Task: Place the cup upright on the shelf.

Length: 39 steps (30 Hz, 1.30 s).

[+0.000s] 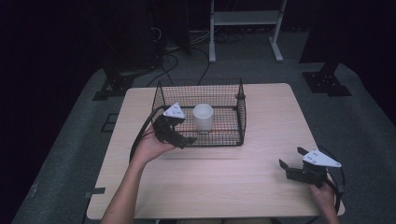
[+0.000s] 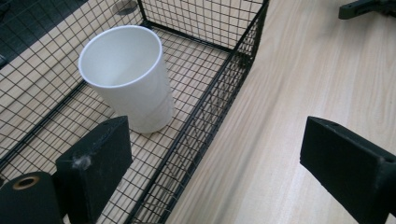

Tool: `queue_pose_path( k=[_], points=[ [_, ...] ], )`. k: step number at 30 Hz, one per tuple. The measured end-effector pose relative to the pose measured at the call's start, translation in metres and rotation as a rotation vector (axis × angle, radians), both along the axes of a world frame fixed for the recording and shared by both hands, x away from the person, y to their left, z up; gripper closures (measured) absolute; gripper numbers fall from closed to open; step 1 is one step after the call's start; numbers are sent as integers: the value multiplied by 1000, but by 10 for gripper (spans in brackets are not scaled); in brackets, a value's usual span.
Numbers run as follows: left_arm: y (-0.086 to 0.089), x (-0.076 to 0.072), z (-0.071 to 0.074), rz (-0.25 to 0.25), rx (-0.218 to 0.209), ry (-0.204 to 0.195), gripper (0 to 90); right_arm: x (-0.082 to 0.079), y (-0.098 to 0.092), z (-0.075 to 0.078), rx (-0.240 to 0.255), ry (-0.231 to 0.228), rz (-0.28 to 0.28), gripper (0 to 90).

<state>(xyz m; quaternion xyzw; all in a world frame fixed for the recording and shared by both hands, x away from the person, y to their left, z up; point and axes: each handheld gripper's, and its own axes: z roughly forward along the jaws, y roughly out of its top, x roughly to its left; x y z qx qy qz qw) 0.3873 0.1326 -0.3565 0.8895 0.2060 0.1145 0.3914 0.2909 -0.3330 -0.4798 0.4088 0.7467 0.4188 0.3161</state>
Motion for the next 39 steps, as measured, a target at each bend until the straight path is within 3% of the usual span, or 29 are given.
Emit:
queue_pose_path(
  k=[24, 27, 39],
  points=[
    [9, -30, -17, 8, -33, -5, 84, 0, 0, 0, -1, -1, -3, 131],
    [13, -37, -20, 5, -57, -4, 84, 0, 0, 0, -3, -2, -3, 131],
    [20, -47, -28, 12, -68, -5, 84, 0, 0, 0, -4, -1, -3, 131]
  ],
)
